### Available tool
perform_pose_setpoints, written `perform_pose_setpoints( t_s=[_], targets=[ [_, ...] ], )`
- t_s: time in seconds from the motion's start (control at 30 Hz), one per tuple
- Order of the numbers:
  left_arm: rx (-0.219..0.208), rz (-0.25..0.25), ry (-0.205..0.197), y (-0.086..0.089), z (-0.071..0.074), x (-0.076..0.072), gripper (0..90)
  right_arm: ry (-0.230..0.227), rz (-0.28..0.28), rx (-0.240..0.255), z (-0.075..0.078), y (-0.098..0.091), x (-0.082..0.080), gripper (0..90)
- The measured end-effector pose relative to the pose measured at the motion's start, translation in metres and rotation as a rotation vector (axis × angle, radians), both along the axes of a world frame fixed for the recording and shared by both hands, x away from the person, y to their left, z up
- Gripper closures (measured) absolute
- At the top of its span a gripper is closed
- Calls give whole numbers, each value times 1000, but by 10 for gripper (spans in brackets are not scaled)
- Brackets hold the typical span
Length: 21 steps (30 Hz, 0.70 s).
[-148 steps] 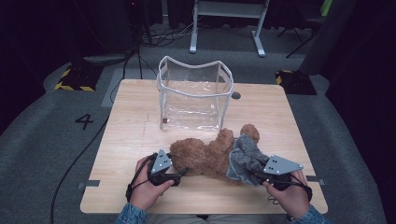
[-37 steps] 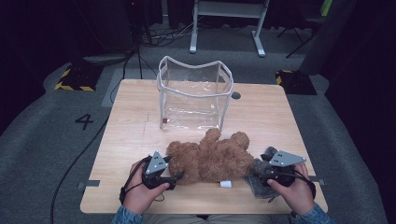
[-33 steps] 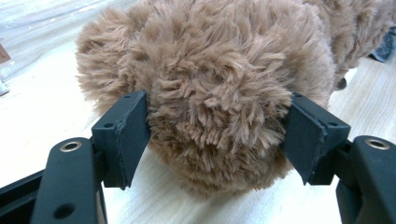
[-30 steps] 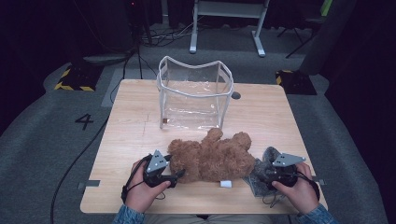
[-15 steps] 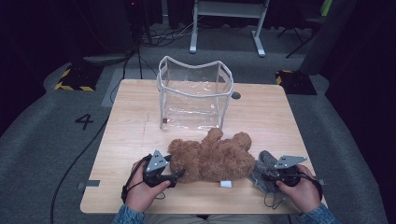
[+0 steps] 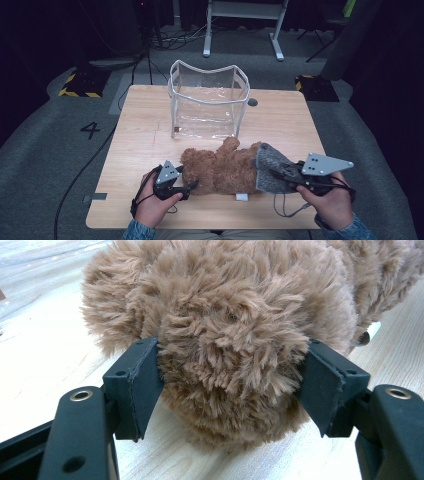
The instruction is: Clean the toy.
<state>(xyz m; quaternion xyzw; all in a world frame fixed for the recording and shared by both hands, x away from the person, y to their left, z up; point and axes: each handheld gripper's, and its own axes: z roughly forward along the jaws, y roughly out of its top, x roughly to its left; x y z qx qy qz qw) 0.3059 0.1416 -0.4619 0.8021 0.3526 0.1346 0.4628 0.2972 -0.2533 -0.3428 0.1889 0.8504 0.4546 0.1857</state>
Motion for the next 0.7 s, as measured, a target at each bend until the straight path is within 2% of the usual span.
perform_pose_setpoints(
  t_s=[0.07,0.2,0.37,0.43,0.57,0.7],
  targets=[
    [3,2,-4,0,0,0,308,3,37,10,1,18,1,745],
    [-9,-3,3,0,-1,0,308,-38,133,10,-8,62,8,744],
    [-11,-13,13,0,-2,1,308,-42,217,-51,-32,122,18,743],
    [-10,-11,17,1,-3,1,308,-56,250,-65,-42,141,21,739],
    [1,-12,13,1,-4,1,308,-39,261,-100,-55,163,28,733],
    [2,-13,33,-1,-5,1,308,-32,242,-129,-59,160,32,731]
  ],
)
